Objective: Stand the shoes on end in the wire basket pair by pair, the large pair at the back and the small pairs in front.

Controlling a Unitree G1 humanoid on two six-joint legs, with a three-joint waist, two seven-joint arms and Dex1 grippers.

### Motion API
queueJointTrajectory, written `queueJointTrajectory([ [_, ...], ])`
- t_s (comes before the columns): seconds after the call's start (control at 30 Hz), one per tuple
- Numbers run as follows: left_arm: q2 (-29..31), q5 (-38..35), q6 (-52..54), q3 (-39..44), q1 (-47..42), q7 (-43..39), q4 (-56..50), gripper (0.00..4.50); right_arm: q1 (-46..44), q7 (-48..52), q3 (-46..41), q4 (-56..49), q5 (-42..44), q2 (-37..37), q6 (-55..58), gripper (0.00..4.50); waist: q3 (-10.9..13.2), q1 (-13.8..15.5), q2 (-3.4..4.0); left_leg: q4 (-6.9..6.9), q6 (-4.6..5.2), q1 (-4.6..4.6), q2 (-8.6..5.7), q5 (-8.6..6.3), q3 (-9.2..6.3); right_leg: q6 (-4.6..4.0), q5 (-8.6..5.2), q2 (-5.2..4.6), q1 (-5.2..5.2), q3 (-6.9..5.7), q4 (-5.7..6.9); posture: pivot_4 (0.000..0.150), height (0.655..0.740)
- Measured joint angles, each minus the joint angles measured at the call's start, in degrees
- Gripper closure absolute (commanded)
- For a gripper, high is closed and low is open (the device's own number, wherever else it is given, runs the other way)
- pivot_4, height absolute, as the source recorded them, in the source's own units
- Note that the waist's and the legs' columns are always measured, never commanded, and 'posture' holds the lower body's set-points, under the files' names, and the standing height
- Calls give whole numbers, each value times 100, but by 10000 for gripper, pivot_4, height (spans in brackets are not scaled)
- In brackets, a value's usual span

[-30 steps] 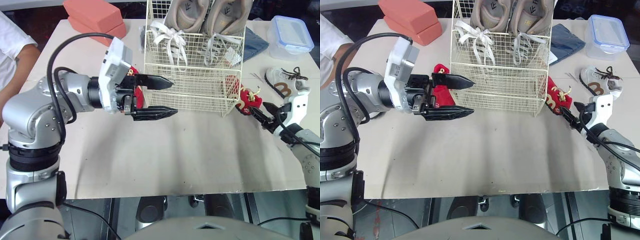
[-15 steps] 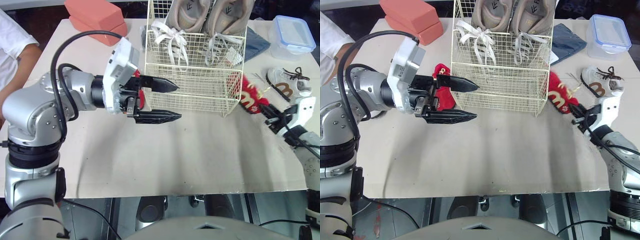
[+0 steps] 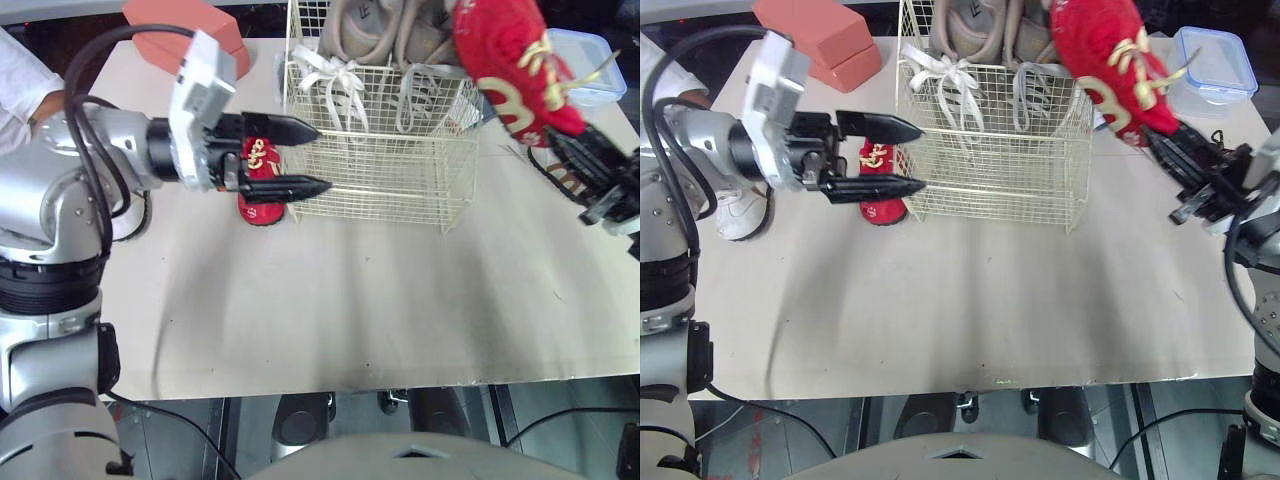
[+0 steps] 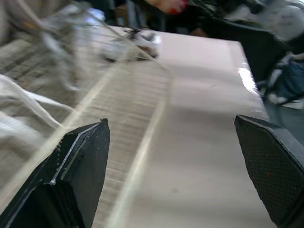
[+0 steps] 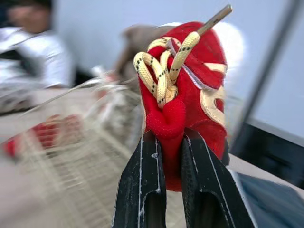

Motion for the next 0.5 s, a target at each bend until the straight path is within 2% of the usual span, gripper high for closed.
queueJointTrajectory([
  [0.1, -10, 54, -187, 46, -21, -123, 85, 0, -263, 835, 648, -253, -247, -497, -276, 44604, 2, -2, 2, -6, 0, -2, 1, 0, -8, 0, -1, 1, 2, -9, -10, 1500, 6860],
  [0.27, -28, 29, -250, 163, -10, -209, 113, 0, -649, 1303, 846, -7, -384, -563, -538, 44604, 2, 80, 2, 2, 0, -16, -1, 0, -10, -5, 5, -2, 2, -15, -22, 1500, 6860],
  [0.4, -57, -43, -174, 240, 2, -233, 52, 0, -944, 1845, 1162, 154, -1016, -813, -1281, 44604, 2, 93, 1, 2, 0, -26, 0, 0, -24, 0, 2, -2, 3, -29, -27, 1500, 6860],
  [0.5, -102, -45, -132, 27, -10, -318, -3, 0, -1550, 2349, 1860, 687, -2162, -870, -2775, 44604, 3, 62, 3, 5, 0, -23, -1, 0, -17, 3, 1, -2, 2, -24, -26, 1500, 6860],
])
